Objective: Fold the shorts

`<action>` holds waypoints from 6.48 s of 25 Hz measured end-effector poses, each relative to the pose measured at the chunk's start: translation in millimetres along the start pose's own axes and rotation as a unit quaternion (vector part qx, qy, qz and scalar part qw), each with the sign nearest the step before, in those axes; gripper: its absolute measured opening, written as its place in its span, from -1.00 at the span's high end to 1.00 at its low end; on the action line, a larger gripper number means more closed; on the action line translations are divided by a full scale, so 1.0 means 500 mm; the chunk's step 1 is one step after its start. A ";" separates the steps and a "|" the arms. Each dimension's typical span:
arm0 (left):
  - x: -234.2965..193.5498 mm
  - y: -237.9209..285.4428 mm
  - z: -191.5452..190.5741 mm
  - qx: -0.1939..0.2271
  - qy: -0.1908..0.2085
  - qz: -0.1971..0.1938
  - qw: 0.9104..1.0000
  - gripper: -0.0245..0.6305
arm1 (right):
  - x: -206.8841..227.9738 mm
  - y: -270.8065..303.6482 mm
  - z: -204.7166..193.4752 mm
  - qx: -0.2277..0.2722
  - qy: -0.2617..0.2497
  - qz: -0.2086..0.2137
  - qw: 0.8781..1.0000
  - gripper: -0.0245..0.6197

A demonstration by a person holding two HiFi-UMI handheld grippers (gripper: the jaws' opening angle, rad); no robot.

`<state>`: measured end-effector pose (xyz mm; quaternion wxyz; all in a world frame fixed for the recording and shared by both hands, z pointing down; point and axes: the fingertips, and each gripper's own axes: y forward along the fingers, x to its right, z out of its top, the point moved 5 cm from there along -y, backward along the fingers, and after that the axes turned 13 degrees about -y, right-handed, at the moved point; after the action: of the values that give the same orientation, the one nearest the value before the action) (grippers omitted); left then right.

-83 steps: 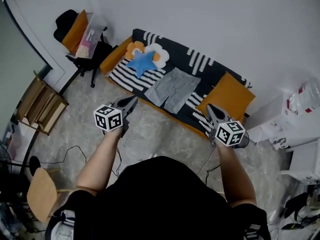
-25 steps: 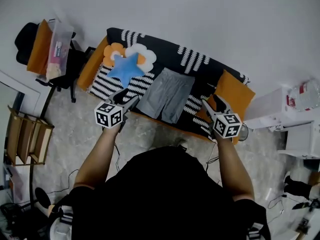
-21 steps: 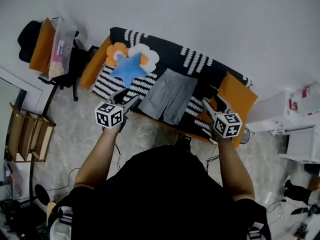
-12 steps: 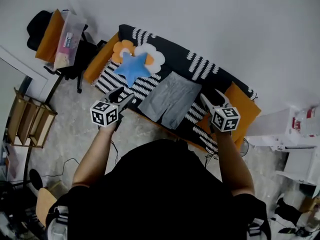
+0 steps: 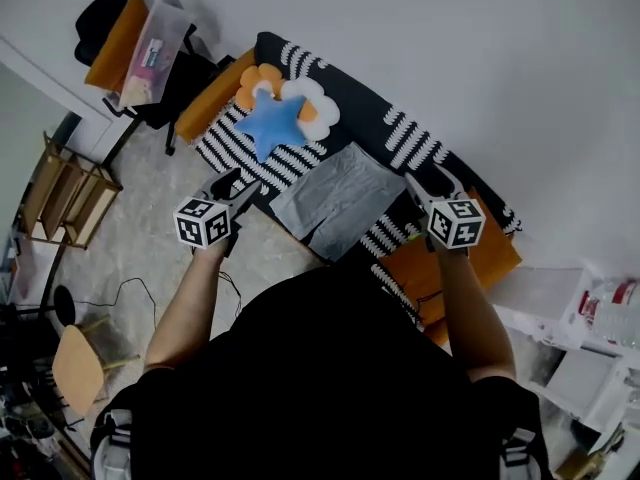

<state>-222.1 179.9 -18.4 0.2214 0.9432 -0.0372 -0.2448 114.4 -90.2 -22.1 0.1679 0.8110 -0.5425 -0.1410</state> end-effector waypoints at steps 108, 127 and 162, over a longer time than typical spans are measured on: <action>-0.816 0.661 -0.914 -0.346 0.020 0.007 0.938 0.43 | 0.064 1.288 -0.899 -0.473 -0.565 0.395 0.549 0.44; -0.828 0.668 -0.973 -0.374 0.034 -0.001 0.927 0.83 | 0.057 1.321 -0.970 -0.497 -0.625 0.428 0.425 0.70; -0.458 0.545 -1.053 -0.352 0.063 0.023 0.934 0.85 | 0.190 1.044 -0.888 -0.405 -0.703 0.373 0.451 0.86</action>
<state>-160.8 186.0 614.3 0.5465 0.8173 0.0441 -0.1769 -102.6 -310.6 597.0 0.0756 -0.0039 -0.6078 -0.7905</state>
